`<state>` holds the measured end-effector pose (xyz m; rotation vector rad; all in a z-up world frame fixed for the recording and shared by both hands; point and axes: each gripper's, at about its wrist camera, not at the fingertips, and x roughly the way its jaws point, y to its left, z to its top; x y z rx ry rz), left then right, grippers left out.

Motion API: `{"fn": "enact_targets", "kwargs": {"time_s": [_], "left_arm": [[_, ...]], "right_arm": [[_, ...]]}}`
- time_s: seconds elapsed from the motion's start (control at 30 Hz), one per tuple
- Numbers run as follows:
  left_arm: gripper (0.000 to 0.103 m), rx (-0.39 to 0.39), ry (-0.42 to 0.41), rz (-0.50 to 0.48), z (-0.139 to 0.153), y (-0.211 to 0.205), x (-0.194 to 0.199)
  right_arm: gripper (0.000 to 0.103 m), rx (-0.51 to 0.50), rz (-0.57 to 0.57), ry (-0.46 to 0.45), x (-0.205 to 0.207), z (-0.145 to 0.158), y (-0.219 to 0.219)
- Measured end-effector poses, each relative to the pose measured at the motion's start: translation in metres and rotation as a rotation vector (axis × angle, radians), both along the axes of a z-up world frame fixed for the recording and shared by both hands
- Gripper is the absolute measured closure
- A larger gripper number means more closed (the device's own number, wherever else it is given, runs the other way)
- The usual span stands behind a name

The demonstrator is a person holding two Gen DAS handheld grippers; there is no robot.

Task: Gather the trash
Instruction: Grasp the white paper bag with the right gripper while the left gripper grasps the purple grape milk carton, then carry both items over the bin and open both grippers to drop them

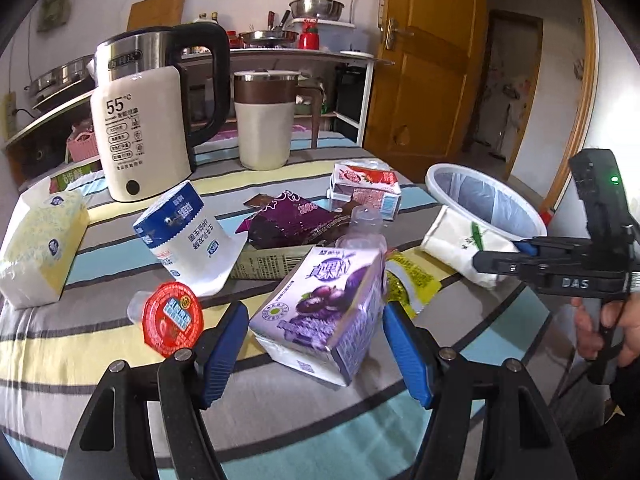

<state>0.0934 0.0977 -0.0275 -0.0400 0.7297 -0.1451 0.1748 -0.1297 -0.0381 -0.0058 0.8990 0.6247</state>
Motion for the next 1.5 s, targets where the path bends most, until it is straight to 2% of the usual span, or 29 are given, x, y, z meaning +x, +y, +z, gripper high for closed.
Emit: {"fn": "enact_targets", "kwargs": {"time_s": [0.13,0.27,0.77,0.87,1.13,1.5], "left_arm": [[0.033,0.006,0.035,-0.021,-0.005,-0.005,0.004],[0.037,0.031,0.039,-0.019,-0.01,-0.014,-0.001],[0.041,-0.065,-0.012,0.13,0.009,-0.016,-0.022],[0.041,-0.072,-0.029,0.136,0.017,-0.02,-0.024],[0.041,-0.088,-0.062,0.079,0.036,-0.05,-0.009],[0.041,-0.092,-0.044,-0.063,0.035,-0.115,0.042]], "right_arm": [[0.061,0.007,-0.004,-0.001,-0.002,0.002,-0.002],[0.061,0.013,-0.004,-0.003,-0.005,0.003,-0.004],[0.061,0.053,-0.014,-0.029,-0.02,0.015,-0.021],[0.061,0.067,-0.023,-0.045,-0.022,0.02,-0.028],[0.061,0.081,-0.084,-0.073,-0.019,0.031,-0.053],[0.061,0.059,-0.248,-0.09,0.008,0.032,-0.115]]}}
